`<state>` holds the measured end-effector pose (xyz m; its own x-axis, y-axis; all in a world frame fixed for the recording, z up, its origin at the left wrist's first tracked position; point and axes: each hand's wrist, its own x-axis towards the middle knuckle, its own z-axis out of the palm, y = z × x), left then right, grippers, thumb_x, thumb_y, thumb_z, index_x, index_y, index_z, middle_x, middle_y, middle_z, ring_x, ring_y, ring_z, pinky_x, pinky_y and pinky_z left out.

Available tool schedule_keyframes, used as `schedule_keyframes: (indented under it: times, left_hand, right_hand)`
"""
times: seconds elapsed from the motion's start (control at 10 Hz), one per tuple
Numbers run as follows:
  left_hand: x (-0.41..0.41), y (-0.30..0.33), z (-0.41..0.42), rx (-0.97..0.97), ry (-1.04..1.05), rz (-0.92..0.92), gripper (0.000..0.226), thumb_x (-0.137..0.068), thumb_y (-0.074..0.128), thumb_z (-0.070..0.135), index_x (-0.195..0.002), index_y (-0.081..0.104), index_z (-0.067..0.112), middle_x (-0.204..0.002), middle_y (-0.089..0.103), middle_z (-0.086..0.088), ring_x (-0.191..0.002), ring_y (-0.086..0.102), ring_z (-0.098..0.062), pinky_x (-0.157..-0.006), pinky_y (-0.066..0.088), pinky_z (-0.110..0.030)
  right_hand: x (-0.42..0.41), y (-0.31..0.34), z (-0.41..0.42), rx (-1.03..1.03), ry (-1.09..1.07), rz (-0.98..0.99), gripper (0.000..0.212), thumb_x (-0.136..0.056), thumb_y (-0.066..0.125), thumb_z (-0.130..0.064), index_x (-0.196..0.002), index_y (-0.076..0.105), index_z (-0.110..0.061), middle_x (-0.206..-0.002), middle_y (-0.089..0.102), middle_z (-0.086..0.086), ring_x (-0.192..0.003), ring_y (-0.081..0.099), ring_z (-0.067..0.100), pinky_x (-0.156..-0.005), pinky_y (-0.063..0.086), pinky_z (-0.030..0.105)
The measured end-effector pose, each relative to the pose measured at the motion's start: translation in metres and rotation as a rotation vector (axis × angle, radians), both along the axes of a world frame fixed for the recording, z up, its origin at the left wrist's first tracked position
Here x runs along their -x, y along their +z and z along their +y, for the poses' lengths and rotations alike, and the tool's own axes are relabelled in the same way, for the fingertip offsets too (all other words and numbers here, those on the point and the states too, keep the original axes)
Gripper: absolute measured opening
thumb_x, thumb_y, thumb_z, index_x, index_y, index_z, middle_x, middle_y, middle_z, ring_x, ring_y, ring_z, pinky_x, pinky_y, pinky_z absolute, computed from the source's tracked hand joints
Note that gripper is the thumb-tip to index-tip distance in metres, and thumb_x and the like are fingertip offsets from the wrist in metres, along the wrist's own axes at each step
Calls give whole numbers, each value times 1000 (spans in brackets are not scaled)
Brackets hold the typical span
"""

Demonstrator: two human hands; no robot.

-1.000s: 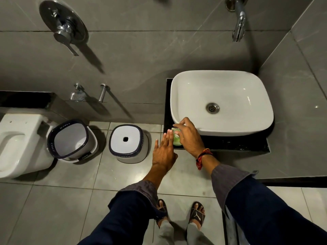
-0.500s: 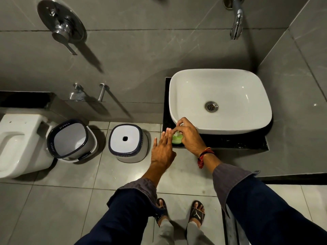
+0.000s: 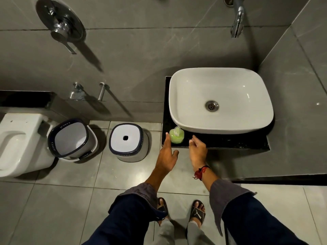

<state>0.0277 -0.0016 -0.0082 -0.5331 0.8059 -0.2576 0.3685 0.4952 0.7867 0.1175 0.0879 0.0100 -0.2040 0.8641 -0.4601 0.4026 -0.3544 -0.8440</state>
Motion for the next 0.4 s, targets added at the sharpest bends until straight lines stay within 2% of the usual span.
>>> schedule_keyframes:
  times: [0.1, 0.2, 0.3, 0.4]
  left_hand:
    - [-1, 1, 9, -62, 68, -100, 78, -97, 53, -1, -162, 10, 12, -167, 26, -10, -151, 30, -25, -121, 28, -30]
    - [7, 9, 13, -74, 111, -156, 73, -98, 47, -4, -161, 15, 11, -163, 33, -13, -144, 42, -29, -118, 39, -45]
    - [17, 8, 12, -62, 105, -133, 70, -97, 46, -4, -160, 20, 12, -158, 42, -13, -141, 46, -29, -119, 38, -41]
    - [20, 14, 11, -63, 93, -95, 67, -99, 47, -3, -159, 22, 9, -157, 42, -14, -142, 44, -29, -118, 34, -34]
  right_hand:
    - [14, -3, 2, 60, 92, 62, 38, -102, 50, -9, -140, 56, -7, -140, 62, 16, -131, 58, 29, -116, 46, 47]
    - [24, 1, 3, 52, 112, 39, 36, -101, 52, -11, -135, 62, -10, -131, 69, 13, -124, 63, 29, -112, 49, 47]
    - [28, -2, 5, 55, 162, 26, 37, -101, 55, -12, -137, 60, -11, -132, 68, 12, -125, 62, 28, -113, 48, 41]
    - [29, -3, 6, 13, 187, -20, 38, -100, 55, -10, -138, 59, -8, -134, 67, 13, -128, 60, 28, -106, 42, 25]
